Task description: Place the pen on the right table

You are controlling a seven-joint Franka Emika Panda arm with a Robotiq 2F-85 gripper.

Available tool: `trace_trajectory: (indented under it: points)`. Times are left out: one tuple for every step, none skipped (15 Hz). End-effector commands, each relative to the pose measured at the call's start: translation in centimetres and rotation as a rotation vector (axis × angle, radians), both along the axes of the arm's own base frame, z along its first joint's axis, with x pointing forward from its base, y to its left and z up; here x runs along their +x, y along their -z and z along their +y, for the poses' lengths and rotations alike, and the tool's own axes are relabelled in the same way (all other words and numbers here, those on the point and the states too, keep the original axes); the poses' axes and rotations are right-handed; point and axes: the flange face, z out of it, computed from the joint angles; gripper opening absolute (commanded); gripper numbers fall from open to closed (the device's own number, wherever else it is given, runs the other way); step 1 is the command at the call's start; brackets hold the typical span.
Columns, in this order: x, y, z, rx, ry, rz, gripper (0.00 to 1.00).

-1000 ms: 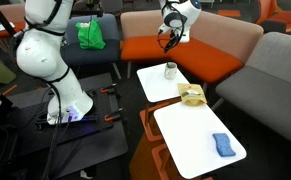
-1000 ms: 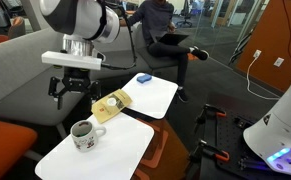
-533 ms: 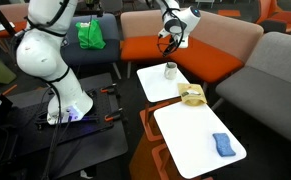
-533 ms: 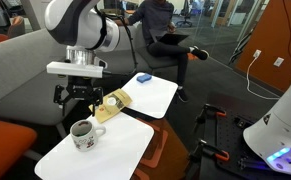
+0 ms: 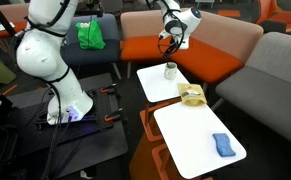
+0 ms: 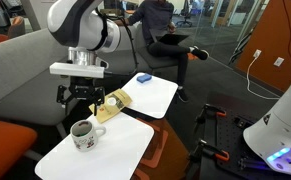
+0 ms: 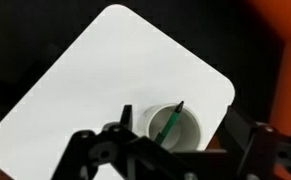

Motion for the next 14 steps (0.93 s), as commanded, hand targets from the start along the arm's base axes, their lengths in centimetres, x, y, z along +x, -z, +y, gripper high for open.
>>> trace_trajectory:
  points:
    - [0.3, 1.3, 0.1, -0.019, 0.017, 0.011, 1.00]
    - [0.3, 1.8, 0.1, -0.022, 0.017, 0.015, 0.90]
    - [0.3, 2.2, 0.3, -0.021, 0.011, 0.021, 0.77]
    - [0.3, 2.7, 0.4, -0.026, 0.014, 0.024, 0.71]
    - [0.4, 3.1, 0.6, -0.025, 0.012, 0.027, 0.68]
    - [0.6, 3.4, 0.7, -0.019, 0.014, 0.027, 0.65]
    - [0.8, 3.7, 0.8, -0.022, 0.017, 0.027, 0.60]
    - [1.1, 4.0, 0.8, -0.026, 0.021, 0.027, 0.64]
    - [1.5, 4.3, 0.7, -0.027, 0.026, 0.026, 0.63]
    - [1.9, 4.6, 0.5, -0.027, 0.027, 0.027, 0.65]
    - [2.4, 4.9, 0.2, -0.029, 0.032, 0.027, 0.66]
    - [2.9, 5.3, -0.1, -0.031, 0.037, 0.025, 0.68]
    - [3.3, 5.5, -0.3, -0.031, 0.043, 0.024, 0.66]
    - [3.8, 6.0, -0.6, -0.033, 0.045, 0.025, 0.63]
